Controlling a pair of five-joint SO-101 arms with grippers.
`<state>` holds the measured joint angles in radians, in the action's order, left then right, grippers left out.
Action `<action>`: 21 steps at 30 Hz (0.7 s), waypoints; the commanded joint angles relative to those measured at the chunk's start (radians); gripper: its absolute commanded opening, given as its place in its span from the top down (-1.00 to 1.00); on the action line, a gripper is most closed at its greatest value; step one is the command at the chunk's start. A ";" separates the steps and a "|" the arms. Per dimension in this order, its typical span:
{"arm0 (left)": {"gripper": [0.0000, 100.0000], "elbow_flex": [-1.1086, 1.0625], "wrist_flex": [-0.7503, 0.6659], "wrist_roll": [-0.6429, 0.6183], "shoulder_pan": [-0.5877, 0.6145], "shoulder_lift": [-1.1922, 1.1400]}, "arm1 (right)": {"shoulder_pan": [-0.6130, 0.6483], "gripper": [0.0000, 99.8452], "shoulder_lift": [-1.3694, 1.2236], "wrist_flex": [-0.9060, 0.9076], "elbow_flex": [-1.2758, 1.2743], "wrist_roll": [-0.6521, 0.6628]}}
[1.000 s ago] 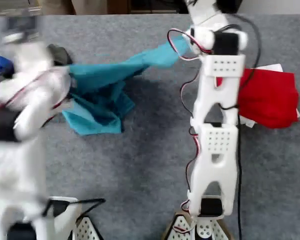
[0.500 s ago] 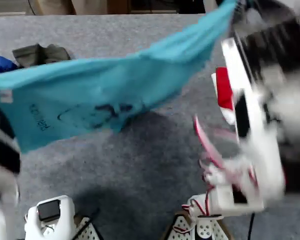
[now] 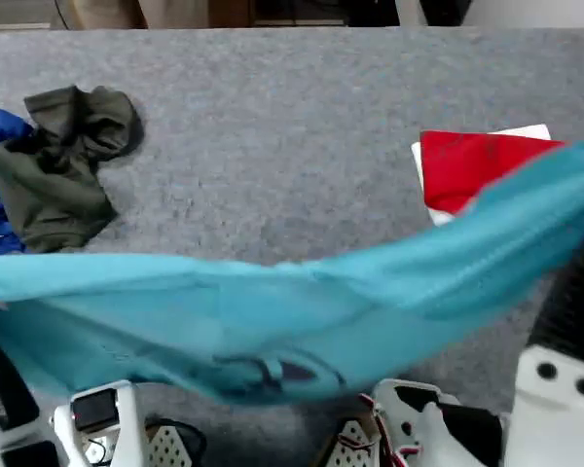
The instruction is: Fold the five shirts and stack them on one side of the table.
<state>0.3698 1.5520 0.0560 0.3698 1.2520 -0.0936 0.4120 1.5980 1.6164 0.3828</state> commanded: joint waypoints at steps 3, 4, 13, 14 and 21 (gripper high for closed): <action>0.96 -0.137 0.002 0.012 0.008 0.033 | -0.021 0.99 0.035 -0.064 -0.177 0.009; 0.96 -0.186 -0.005 0.009 0.008 0.038 | -0.021 0.99 0.028 -0.075 -0.231 0.003; 0.96 -0.954 -0.652 0.006 0.008 0.035 | 0.183 0.99 -0.084 -0.416 -0.736 0.011; 0.96 -1.060 -0.781 0.005 0.006 0.028 | 0.202 0.99 -0.107 -0.470 -0.794 0.017; 0.96 -1.567 -1.649 0.012 -0.100 -0.157 | 0.286 0.99 -0.338 -0.845 -1.110 0.031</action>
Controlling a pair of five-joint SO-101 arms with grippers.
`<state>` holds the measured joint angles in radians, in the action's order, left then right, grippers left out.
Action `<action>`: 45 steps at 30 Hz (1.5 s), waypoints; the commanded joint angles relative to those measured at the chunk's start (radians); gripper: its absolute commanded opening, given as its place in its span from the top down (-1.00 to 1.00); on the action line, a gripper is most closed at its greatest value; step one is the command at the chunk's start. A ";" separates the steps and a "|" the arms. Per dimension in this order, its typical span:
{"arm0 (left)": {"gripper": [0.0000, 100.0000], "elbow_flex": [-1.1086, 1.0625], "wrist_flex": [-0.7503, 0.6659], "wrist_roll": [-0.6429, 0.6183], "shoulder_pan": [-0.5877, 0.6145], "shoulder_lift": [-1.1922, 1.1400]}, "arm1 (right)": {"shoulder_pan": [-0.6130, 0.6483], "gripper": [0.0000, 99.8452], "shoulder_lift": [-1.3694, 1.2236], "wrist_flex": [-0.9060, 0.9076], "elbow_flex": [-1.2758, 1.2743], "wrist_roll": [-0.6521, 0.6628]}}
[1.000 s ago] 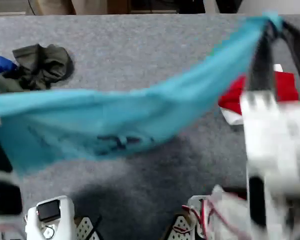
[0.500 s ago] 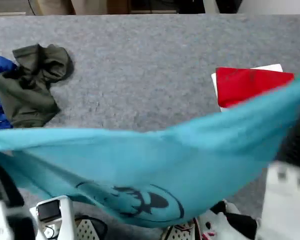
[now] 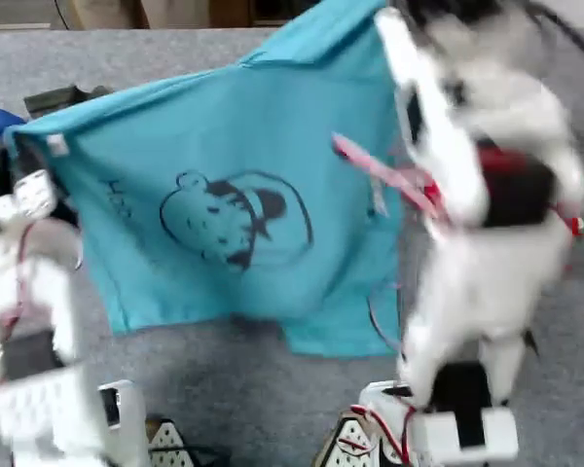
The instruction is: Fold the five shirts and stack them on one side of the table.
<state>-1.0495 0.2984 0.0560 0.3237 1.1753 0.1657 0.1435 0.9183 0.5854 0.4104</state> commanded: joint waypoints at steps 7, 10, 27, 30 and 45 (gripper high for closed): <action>0.96 0.100 -0.496 0.006 -0.077 -0.604 | 0.033 1.00 -0.325 -0.338 -0.102 0.002; 0.96 0.293 -0.496 0.006 -0.074 -0.823 | 0.030 1.00 -0.415 -0.333 -0.064 0.002; 0.96 0.569 0.130 0.014 -0.060 -0.997 | -0.025 0.99 -0.582 0.407 0.317 0.078; 0.96 0.473 0.293 0.015 -0.095 -0.865 | -0.005 1.00 -0.584 0.594 0.378 0.170; 0.96 0.029 0.275 0.106 -0.009 -0.607 | -0.016 1.00 -0.269 0.815 -0.194 0.157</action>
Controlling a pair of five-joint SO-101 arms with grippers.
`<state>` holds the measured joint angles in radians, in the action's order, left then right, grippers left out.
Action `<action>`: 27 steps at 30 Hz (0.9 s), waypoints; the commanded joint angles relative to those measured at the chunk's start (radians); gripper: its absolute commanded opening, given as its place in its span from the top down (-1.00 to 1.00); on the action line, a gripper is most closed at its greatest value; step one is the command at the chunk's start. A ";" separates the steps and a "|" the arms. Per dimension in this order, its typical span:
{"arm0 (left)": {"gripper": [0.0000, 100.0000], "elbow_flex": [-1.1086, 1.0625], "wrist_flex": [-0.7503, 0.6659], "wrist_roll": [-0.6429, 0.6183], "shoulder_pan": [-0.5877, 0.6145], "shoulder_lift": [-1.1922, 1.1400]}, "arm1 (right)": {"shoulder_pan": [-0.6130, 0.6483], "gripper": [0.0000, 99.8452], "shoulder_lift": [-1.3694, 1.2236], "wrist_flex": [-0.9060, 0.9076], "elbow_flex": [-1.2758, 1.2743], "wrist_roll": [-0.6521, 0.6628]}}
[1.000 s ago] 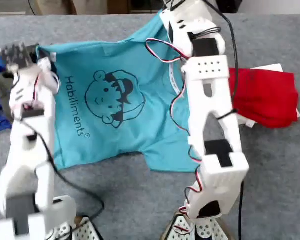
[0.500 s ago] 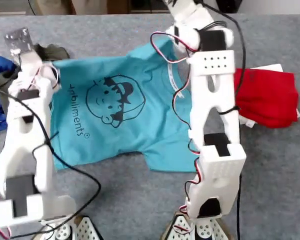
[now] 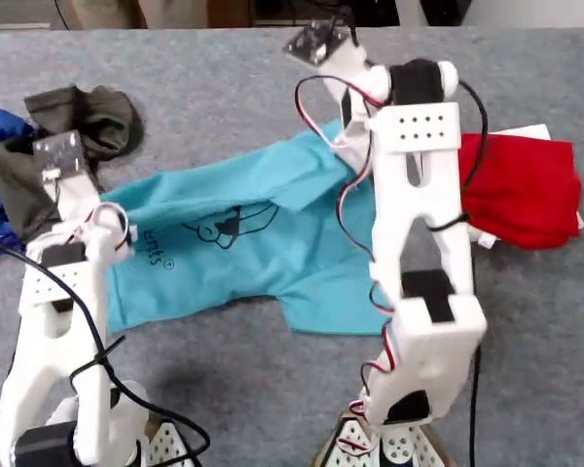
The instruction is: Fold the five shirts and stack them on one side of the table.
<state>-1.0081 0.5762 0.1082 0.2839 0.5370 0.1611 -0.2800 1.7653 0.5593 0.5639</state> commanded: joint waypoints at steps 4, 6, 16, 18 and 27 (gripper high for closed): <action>0.96 -0.083 -0.003 0.163 0.034 0.041 | -0.013 1.00 0.349 -0.138 -0.450 0.003; 0.96 -0.091 -0.003 0.166 0.028 0.041 | -0.013 1.00 0.443 -0.186 -0.584 0.003; 0.96 0.074 0.407 0.166 0.025 0.170 | -0.015 1.00 0.855 -0.292 -1.090 0.038; 0.96 0.101 0.474 0.166 0.026 0.242 | -0.015 1.00 0.909 -0.301 -1.142 0.038; 0.96 -0.276 0.218 0.215 0.018 0.355 | -0.096 1.00 1.013 -0.348 -1.380 0.117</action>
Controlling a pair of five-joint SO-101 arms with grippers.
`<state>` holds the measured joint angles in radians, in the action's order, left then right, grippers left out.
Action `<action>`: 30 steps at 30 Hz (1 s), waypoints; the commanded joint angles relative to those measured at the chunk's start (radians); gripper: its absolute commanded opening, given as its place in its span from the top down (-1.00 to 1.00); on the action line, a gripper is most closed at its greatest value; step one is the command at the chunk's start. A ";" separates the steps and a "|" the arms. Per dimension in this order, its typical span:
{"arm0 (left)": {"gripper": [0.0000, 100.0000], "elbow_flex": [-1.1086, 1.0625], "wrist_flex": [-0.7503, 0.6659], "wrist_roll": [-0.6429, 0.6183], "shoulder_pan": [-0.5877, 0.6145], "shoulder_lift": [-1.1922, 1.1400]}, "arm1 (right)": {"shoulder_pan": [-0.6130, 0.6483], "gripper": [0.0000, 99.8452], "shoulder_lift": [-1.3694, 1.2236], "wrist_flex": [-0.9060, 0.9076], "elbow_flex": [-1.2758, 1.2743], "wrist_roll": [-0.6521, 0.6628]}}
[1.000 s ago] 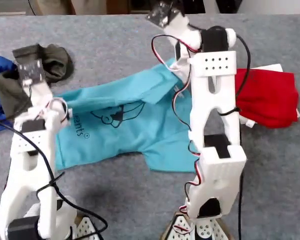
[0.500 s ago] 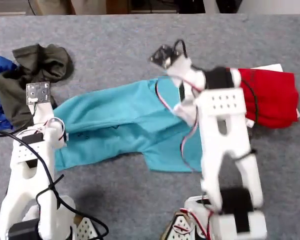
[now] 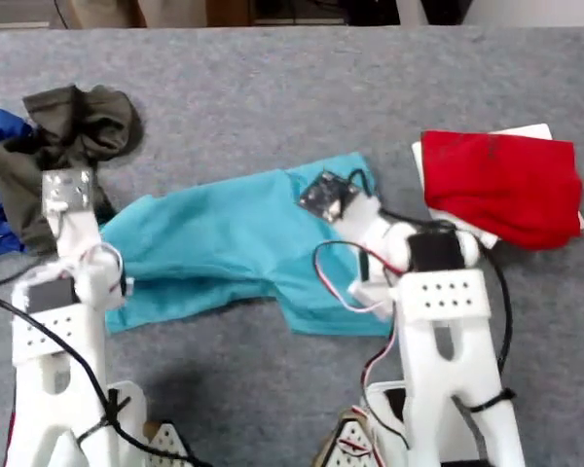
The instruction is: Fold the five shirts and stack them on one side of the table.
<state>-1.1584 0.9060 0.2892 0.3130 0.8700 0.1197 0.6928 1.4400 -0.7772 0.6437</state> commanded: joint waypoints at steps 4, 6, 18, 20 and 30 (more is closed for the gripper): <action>0.96 -0.218 -0.155 0.043 -0.034 0.031 | -0.137 1.00 0.085 -0.046 -0.104 0.094; 0.96 -0.210 -0.152 0.041 -0.035 0.030 | -0.147 1.00 0.105 -0.037 -0.128 0.118; 0.96 -0.187 -0.095 0.040 -0.034 0.033 | -0.084 0.99 0.205 -0.035 -0.271 0.153; 0.96 -0.144 -0.011 0.040 -0.034 0.033 | -0.082 0.99 0.205 -0.051 -0.275 0.153; 0.52 0.150 0.387 0.049 0.008 0.033 | -0.097 0.37 0.206 -0.026 -0.139 0.224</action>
<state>-1.1385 1.1669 0.3276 0.3038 0.8853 0.0245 0.8830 1.3940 -0.9996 0.8355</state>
